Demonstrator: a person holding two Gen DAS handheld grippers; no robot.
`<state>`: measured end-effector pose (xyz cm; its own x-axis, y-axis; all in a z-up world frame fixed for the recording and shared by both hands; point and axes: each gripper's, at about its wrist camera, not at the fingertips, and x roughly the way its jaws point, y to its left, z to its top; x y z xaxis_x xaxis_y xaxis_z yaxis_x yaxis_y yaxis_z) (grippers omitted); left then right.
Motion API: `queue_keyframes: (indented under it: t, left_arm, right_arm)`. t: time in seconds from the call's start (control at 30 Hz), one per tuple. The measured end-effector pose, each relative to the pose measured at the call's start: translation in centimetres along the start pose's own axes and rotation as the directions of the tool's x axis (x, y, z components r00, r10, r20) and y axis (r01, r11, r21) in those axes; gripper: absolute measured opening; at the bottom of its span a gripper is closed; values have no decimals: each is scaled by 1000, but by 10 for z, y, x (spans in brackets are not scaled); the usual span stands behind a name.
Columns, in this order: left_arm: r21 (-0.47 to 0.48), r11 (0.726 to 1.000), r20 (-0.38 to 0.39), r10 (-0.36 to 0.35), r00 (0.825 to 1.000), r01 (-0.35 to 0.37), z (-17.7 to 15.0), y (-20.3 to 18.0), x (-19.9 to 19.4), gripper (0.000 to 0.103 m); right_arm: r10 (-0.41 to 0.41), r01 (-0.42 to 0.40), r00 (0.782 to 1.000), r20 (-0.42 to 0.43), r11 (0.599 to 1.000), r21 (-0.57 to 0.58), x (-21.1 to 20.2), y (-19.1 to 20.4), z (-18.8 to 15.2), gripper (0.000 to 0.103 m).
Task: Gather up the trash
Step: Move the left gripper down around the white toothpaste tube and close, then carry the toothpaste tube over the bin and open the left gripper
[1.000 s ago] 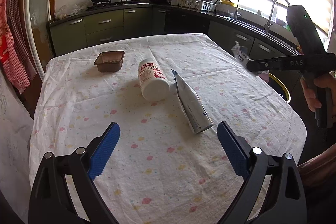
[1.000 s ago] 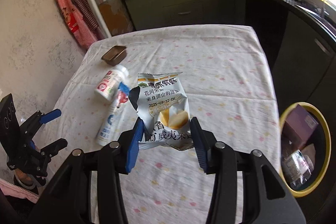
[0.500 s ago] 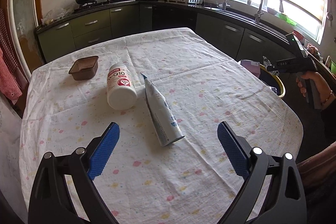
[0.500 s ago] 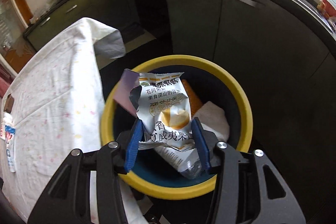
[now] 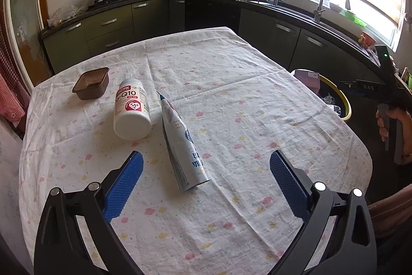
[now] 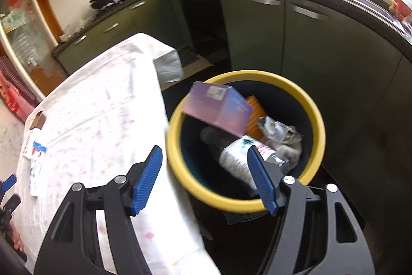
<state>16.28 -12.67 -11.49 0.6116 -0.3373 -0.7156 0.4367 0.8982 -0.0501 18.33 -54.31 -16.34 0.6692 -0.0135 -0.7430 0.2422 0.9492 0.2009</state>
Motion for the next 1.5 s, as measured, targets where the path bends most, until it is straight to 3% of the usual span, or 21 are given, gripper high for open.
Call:
queue_keyframes:
  t: [0.37, 0.97, 1.2, 1.5]
  left_arm:
    - [-106, 990, -111, 78, 991, -89, 13, 13, 37, 94]
    - [-141, 979, -198, 115, 973, -145, 19, 19, 72, 56]
    - [-143, 980, -189, 112, 976, -140, 19, 19, 69, 28]
    - [-135, 985, -180, 79, 981, -104, 15, 15, 62, 21]
  right_arm:
    - [80, -79, 996, 28, 996, -41, -16, 27, -11, 67]
    - [132, -131, 991, 25, 990, -45, -14, 25, -16, 68]
    - [135, -134, 991, 24, 990, -40, -14, 24, -17, 68]
    - [137, -136, 990, 26, 990, -41, -15, 25, -17, 68]
